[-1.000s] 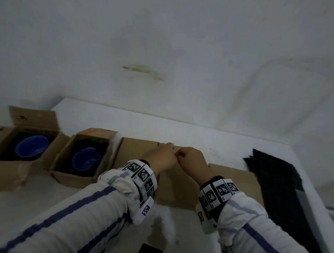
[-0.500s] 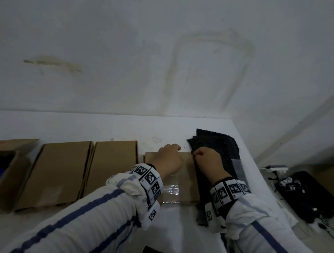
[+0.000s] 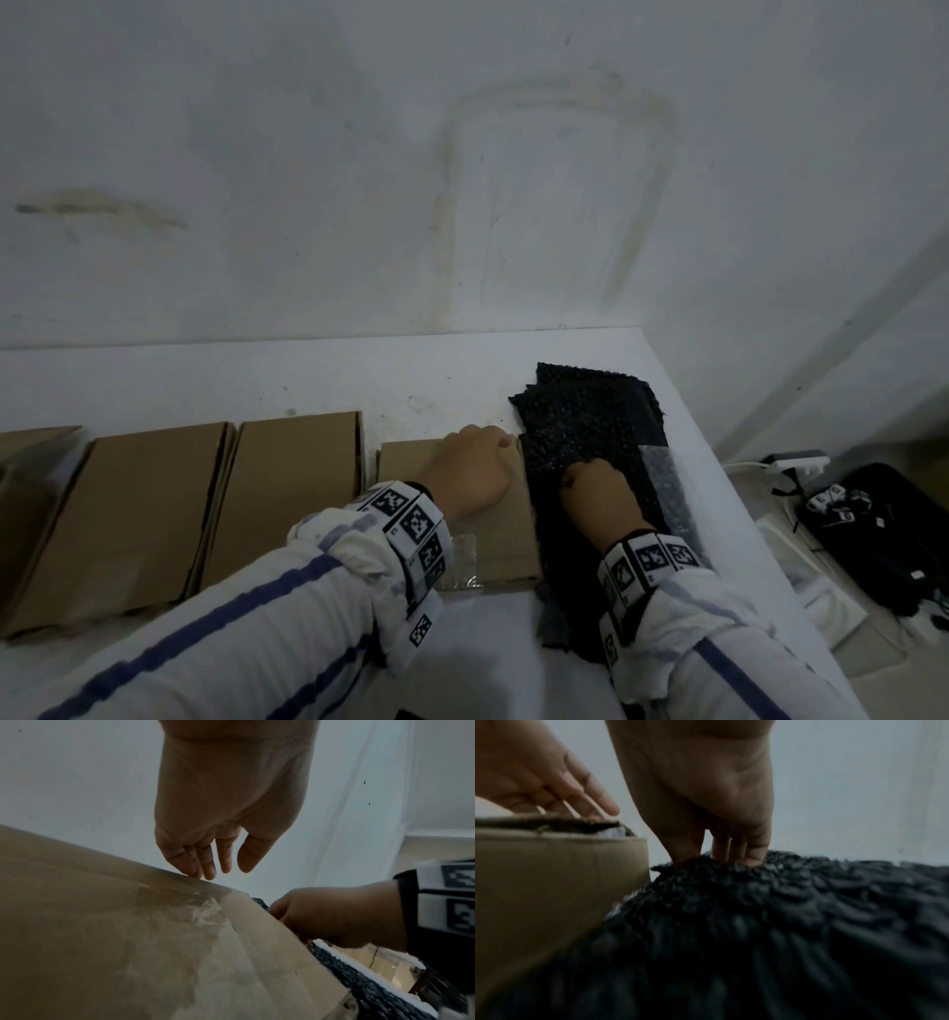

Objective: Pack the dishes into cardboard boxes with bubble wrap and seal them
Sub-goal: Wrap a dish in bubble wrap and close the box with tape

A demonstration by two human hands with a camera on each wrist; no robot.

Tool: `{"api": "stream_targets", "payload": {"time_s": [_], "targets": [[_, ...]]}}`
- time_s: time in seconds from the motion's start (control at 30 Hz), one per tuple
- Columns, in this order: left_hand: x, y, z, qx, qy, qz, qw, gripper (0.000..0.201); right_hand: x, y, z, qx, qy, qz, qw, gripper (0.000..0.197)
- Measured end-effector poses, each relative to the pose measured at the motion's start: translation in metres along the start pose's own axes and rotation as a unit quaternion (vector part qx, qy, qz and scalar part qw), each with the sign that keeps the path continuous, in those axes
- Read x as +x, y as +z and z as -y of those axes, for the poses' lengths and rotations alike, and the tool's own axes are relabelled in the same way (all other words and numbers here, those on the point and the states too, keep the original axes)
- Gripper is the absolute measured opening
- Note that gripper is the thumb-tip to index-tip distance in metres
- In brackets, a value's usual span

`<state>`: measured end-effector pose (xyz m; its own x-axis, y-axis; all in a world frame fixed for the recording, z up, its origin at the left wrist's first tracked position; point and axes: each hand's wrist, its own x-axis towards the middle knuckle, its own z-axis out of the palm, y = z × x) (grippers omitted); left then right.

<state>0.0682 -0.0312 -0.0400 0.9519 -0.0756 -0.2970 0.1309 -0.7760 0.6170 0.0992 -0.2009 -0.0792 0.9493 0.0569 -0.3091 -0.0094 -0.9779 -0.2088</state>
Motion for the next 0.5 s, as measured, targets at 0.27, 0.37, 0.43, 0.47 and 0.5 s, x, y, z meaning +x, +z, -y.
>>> {"api": "stream_targets", "payload": {"time_s": [0.27, 0.37, 0.43, 0.47, 0.5], "targets": [[-0.014, -0.009, -0.02, -0.233, 0.013, 0.062, 0.97, 0.048, -0.009, -0.072, 0.041, 0.091, -0.032, -0.027, 0.995, 0.023], [-0.023, -0.025, -0.018, -0.247, 0.007, 0.005, 0.969, 0.007, -0.023, -0.086, 0.067, 0.145, -0.075, -0.027, 0.986, 0.022], [-0.03, -0.04, -0.011, -0.276, -0.015, -0.049, 0.96, 0.009, -0.031, -0.088, 0.084, 0.225, -0.104, -0.013, 0.969, 0.03], [-0.034, -0.047, -0.006, -0.306, -0.028, -0.06, 0.95, 0.01, -0.034, -0.088, 0.092, 0.265, -0.12, -0.002, 0.957, 0.03], [-0.038, -0.054, 0.0, -0.35, -0.036, -0.055, 0.934, 0.007, -0.038, -0.088, 0.102, 0.294, -0.129, 0.01, 0.947, 0.028]]}}
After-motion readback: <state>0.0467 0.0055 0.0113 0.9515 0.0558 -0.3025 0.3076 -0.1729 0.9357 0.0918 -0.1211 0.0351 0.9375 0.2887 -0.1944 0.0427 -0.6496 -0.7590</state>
